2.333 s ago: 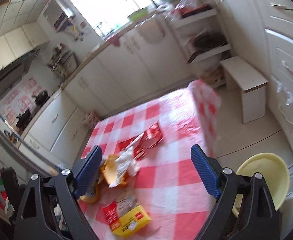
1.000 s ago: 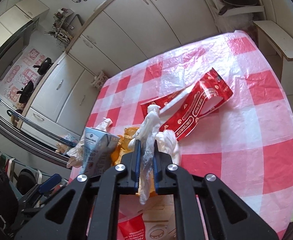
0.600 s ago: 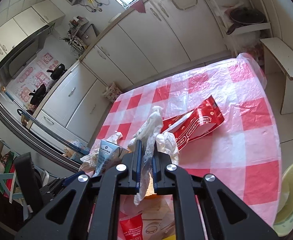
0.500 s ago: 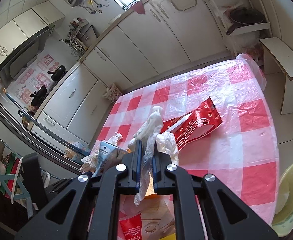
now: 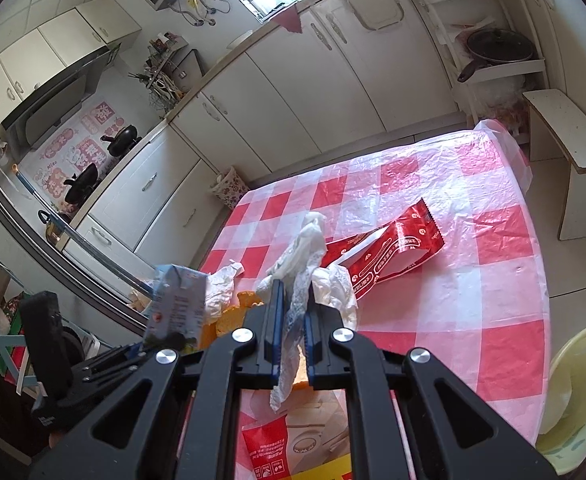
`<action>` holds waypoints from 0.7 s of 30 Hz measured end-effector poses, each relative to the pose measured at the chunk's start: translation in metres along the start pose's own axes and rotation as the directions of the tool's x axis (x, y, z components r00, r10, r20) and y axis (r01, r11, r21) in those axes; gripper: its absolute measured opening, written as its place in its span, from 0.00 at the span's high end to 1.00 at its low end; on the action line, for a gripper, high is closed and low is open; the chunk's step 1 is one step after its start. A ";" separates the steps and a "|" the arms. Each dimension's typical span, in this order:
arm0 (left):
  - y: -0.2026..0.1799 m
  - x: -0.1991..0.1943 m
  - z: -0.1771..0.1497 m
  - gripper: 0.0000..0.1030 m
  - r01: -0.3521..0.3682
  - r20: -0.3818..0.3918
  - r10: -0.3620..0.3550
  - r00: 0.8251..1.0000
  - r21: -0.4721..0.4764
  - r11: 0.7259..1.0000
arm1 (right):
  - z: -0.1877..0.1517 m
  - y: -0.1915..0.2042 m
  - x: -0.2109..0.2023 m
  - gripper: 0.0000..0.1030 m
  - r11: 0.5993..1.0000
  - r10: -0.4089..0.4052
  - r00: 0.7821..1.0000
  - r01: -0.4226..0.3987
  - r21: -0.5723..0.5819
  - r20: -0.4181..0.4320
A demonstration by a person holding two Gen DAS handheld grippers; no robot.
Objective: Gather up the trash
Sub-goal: 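Grasp the blue milk carton with the left tool while the right tool holds the tissue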
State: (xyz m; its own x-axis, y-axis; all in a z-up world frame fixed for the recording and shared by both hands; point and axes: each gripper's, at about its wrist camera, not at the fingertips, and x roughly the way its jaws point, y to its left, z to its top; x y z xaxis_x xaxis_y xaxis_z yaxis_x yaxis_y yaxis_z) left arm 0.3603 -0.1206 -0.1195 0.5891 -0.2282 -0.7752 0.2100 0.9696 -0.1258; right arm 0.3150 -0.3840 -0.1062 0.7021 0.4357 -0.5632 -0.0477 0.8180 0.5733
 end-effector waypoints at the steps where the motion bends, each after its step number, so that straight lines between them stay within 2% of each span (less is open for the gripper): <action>1: 0.002 -0.004 -0.001 0.73 0.007 0.013 -0.007 1.000 -0.007 1.000 | -0.001 0.000 0.000 0.90 1.000 -0.001 1.000 0.001 -0.002 -0.001; 8: 0.010 -0.031 -0.003 0.73 0.051 0.102 -0.047 0.994 -0.036 0.998 | -0.008 0.009 -0.006 0.91 1.000 0.005 1.000 -0.005 -0.024 0.006; 21: 0.009 -0.057 -0.017 0.73 0.097 0.170 -0.091 0.981 -0.026 0.995 | -0.020 0.029 -0.025 0.91 0.996 0.020 0.999 -0.017 -0.091 0.031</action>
State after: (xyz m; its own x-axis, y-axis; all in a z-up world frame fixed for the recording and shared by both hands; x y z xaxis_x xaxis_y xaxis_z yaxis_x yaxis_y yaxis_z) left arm 0.3158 -0.0976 -0.0870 0.6913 -0.3273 -0.6442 0.2461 0.9449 -0.2160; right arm 0.2817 -0.3641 -0.0875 0.7229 0.4399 -0.5328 -0.1239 0.8412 0.5263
